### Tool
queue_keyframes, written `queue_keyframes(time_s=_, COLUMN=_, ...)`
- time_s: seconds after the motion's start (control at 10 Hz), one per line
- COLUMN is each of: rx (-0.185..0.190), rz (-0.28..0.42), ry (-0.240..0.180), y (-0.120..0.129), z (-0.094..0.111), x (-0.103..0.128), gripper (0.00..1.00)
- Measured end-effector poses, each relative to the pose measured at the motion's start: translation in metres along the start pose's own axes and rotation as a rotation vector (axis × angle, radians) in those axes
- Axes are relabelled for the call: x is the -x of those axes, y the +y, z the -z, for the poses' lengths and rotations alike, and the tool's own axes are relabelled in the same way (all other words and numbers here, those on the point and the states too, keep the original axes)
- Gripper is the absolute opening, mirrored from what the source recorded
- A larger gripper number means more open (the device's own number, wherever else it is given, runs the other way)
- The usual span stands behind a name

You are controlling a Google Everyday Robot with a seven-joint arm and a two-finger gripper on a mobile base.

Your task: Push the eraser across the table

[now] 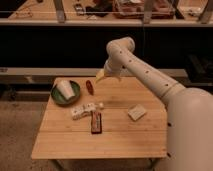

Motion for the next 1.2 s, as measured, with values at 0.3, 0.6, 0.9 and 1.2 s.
queue_keyframes(time_s=0.3, rx=-0.076, rz=0.020, ry=-0.064, y=-0.016, z=0.005, x=0.123, gripper=0.80)
queue_keyframes(time_s=0.6, rx=-0.137, rz=0.003, ry=-0.084, y=-0.031, z=0.008, x=0.184, gripper=0.80)
queue_keyframes(time_s=0.9, rx=-0.121, rz=0.008, ry=-0.078, y=-0.031, z=0.003, x=0.182, gripper=0.59)
queue_keyframes(time_s=1.2, rx=-0.055, rz=-0.025, ry=-0.096, y=-0.010, z=-0.042, x=0.161, gripper=0.27)
